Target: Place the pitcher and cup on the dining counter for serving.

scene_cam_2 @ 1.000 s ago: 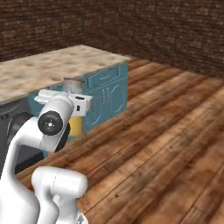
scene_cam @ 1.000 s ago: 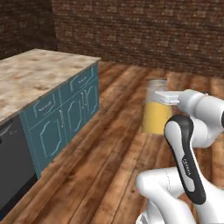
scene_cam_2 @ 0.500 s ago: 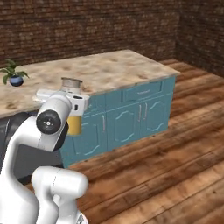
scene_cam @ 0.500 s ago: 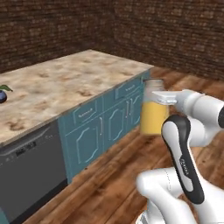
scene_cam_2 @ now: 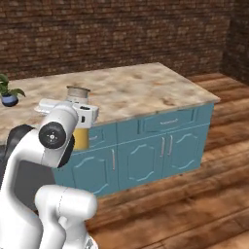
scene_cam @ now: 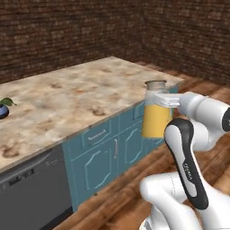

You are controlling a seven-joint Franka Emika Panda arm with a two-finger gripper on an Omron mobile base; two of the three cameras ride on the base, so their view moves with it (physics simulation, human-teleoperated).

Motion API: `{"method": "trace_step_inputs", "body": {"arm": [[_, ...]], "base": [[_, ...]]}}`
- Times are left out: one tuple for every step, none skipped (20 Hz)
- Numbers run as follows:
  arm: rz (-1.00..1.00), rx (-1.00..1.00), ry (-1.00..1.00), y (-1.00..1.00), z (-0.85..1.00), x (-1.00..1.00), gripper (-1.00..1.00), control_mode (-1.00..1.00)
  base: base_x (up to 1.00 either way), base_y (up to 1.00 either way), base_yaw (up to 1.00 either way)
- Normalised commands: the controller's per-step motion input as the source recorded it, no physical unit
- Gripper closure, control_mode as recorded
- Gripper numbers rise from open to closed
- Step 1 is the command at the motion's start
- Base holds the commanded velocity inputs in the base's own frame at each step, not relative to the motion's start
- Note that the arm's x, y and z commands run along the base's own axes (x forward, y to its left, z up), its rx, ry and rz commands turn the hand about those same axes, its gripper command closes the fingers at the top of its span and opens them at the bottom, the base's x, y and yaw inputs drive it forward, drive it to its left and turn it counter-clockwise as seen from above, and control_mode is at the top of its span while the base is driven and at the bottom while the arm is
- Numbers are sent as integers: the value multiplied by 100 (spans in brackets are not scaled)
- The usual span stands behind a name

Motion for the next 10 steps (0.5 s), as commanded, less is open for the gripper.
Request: {"method": "trace_step_inputs", "body": {"arm": [[0, 0, 0, 0, 0, 0, 100, 100], [0, 0, 0, 0, 0, 0, 100, 100], [0, 0, 0, 0, 0, 0, 100, 100], [0, 0, 0, 0, 0, 0, 100, 100], [0, 0, 0, 0, 0, 0, 100, 100], [0, 0, 0, 0, 0, 0, 100, 100], [0, 0, 0, 0, 0, 0, 100, 100], [0, 0, 0, 0, 0, 0, 100, 100], [0, 0, 0, 0, 0, 0, 100, 100], [0, 0, 0, 0, 0, 0, 100, 100]], "base": [[100, -33, 29], [100, -40, 29], [100, -44, 30], [100, -50, 31], [100, -54, 33], [100, -58, 34], [100, -59, 35], [100, -60, 35], [100, -61, 36], [100, -61, 36]]}}
